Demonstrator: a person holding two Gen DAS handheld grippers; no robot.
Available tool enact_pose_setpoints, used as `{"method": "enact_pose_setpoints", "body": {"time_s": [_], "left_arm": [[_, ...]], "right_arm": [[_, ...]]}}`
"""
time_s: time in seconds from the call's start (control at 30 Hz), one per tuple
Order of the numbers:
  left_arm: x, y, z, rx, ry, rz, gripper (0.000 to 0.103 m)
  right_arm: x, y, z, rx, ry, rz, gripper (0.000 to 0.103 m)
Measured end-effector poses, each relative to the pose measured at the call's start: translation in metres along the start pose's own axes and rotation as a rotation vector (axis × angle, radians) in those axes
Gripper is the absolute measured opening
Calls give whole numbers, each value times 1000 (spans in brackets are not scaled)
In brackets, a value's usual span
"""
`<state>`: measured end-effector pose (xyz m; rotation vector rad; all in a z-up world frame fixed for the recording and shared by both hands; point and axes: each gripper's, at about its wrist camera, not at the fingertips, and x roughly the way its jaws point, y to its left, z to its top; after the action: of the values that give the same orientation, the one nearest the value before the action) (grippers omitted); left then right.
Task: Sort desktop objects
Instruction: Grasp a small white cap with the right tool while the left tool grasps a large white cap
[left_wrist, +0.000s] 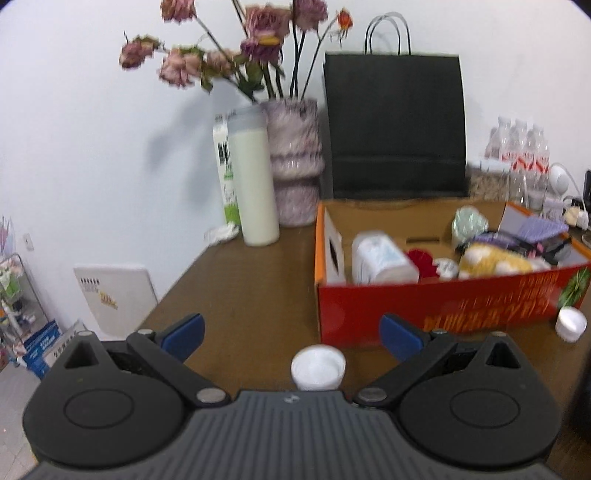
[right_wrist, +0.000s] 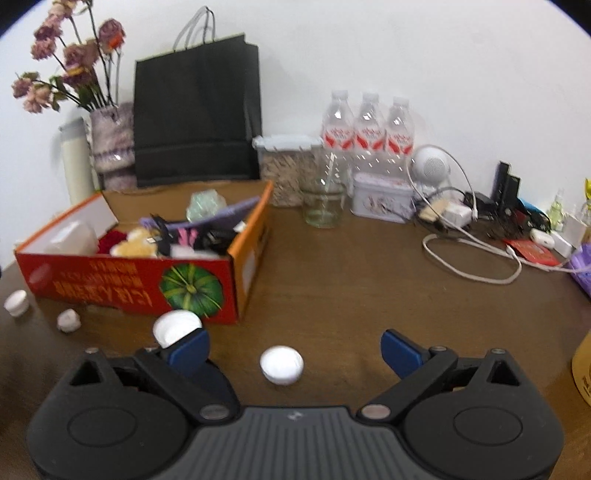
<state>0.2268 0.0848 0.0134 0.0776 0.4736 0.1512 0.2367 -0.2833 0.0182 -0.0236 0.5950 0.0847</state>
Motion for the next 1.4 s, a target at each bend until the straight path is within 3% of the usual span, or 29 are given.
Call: {"method": "enact_pose_setpoints", "body": {"time_s": [0.5, 0.8, 0.97, 1.4], "left_arm": [[32, 0, -11, -6, 121, -3, 103], [49, -1, -11, -4, 161, -14, 102], [53, -5, -12, 0, 182, -54, 84], [50, -8, -17, -19, 172, -124, 42]], "right_arm": [[28, -8, -3, 1, 64, -23, 97], [46, -12, -6, 5, 125, 22, 86], [45, -11, -8, -1, 112, 30, 78], [38, -8, -10, 1, 70, 33, 28]]}}
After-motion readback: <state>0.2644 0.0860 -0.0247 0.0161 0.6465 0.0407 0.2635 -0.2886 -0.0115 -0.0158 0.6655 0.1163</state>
